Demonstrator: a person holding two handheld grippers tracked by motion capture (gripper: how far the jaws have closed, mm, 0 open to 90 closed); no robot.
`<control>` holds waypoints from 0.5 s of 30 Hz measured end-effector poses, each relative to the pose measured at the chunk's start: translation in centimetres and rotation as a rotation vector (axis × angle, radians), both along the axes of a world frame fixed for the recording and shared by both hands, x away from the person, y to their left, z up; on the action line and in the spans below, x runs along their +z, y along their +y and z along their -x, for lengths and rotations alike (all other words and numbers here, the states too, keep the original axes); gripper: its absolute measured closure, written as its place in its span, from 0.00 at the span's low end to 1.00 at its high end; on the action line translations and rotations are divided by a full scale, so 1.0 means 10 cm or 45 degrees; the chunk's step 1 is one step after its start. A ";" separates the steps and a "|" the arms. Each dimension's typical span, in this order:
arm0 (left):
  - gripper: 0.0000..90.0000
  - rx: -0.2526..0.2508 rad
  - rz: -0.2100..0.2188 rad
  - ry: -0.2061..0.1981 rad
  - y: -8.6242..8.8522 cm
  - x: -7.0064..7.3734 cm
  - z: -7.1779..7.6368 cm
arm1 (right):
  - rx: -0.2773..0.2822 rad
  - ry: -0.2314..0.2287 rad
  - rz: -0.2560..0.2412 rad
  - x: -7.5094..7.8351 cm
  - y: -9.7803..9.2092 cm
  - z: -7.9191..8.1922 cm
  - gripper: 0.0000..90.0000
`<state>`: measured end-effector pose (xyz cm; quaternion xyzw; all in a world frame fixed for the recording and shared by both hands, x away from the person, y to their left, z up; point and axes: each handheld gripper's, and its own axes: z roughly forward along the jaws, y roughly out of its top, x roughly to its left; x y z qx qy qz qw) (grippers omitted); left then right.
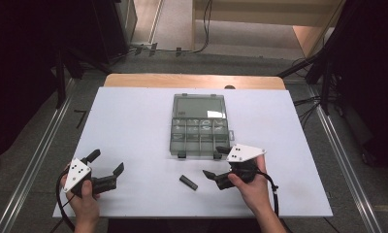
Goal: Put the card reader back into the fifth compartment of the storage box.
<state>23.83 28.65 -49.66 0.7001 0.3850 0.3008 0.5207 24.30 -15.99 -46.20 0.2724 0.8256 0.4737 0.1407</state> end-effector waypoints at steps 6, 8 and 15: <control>0.05 -0.011 0.004 0.007 0.00 0.00 0.00 | 0.022 0.011 0.015 -0.01 0.09 -0.01 0.12; 0.05 -0.013 0.004 0.009 0.00 0.00 0.00 | 0.022 0.009 0.020 -0.02 0.12 -0.01 0.12; 0.05 -0.014 0.004 0.010 0.00 0.00 0.00 | 0.044 0.025 0.028 -0.04 0.20 -0.01 0.12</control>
